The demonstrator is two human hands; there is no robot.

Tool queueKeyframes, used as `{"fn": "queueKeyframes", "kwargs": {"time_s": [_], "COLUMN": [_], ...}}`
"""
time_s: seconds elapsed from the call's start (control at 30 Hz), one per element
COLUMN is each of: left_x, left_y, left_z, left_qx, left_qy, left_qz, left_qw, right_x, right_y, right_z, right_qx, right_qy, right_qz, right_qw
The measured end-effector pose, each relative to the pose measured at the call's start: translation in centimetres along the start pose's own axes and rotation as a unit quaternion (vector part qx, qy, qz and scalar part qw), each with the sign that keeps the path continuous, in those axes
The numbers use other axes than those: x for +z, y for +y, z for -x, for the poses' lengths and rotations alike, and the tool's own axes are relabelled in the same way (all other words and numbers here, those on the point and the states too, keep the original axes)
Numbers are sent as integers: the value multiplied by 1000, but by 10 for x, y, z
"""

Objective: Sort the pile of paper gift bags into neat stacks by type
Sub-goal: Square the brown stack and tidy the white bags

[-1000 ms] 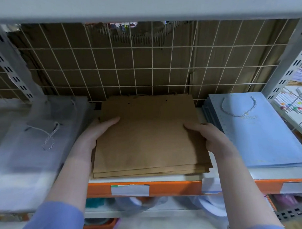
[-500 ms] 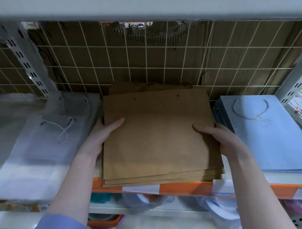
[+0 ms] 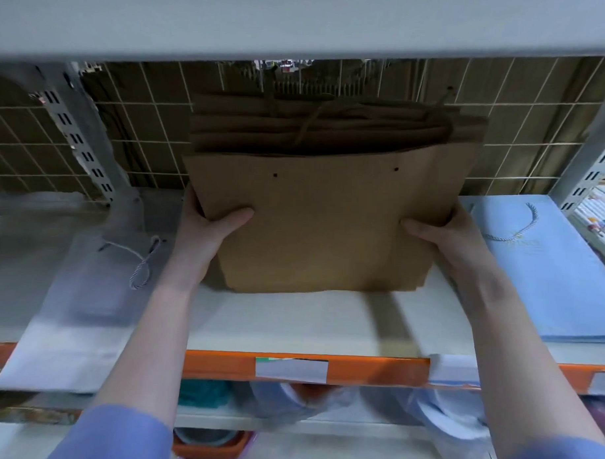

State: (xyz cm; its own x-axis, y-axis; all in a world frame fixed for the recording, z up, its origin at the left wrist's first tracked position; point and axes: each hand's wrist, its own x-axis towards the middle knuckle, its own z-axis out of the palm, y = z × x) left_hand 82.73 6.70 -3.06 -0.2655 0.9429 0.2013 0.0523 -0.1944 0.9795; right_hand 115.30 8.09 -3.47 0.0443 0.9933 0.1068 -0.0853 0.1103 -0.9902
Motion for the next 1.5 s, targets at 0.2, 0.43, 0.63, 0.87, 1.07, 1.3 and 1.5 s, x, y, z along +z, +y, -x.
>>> {"fn": "queueKeyframes", "kwargs": {"time_s": [0.2,0.43,0.63,0.87,1.07,1.3,1.5], "left_x": [-6,-7,1,3,7,9,15], "left_y": [-20,-27,-24,-34,-21,-28,-39], "left_z": [12,20,17,22,9,-12,-16], "left_qx": [-78,-61,-13,-67,-79,-248,-319], "left_qy": [-60,-62,-39,-51,-36,-36,-62], "left_qz": [-29,-19,7,38,26,-53,-110], "left_qw": [995,996,999,996,996,967,939], "right_x": [-2,-3,-6,1,9,15,21], "right_y": [17,27,28,33,13,-2,26], "right_z": [10,17,20,27,19,3,2], "right_qx": [10,-11,-40,-15,16,221,299], "right_qy": [-42,-24,31,35,95,71,65], "right_qz": [-6,-26,-55,-16,49,135,154], "right_qw": [999,999,997,999,994,963,940]}}
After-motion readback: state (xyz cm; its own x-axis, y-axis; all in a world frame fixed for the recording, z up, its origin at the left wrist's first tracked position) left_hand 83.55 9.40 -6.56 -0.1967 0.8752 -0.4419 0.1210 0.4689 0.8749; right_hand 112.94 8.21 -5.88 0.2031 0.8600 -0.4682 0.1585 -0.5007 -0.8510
